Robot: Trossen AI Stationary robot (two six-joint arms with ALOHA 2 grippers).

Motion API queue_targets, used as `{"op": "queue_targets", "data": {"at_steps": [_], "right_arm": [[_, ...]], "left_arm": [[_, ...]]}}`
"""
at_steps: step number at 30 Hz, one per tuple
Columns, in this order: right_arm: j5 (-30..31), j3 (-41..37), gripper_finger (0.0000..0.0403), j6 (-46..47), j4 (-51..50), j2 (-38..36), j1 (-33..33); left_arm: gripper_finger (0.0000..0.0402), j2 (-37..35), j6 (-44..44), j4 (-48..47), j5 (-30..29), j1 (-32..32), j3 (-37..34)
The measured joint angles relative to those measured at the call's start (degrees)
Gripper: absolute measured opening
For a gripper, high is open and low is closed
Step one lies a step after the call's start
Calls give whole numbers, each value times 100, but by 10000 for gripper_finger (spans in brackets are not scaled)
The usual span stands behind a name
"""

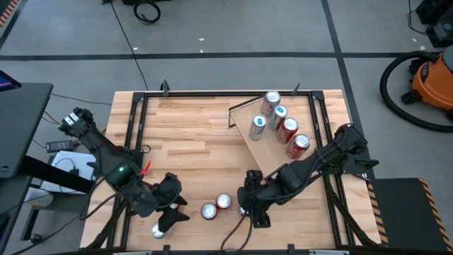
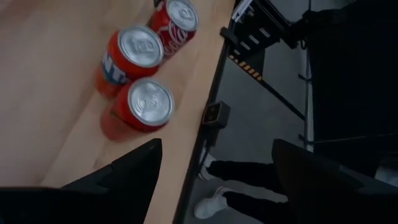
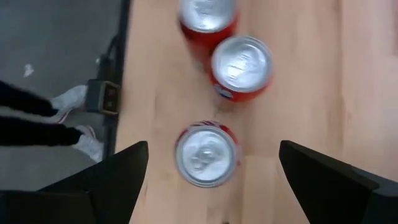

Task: Place canned beverage on shelf
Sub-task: Put the orange soda can on the shelf aligned with the other soda can

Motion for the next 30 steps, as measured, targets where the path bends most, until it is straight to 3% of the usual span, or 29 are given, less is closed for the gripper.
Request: {"op": "queue_targets", "data": {"at_steps": [10, 18, 30], "right_arm": [[-129, -4, 372, 1121, -529, -94, 609], [376, -7, 372, 1936, -869, -119, 1575], [440, -7, 372, 1705, -868, -119, 1689]], "left_arm": [[315, 2, -191, 20, -31, -205, 0], [315, 2, 112, 1, -408, -269, 0], [315, 2, 359, -3, -798, -199, 0]]}}
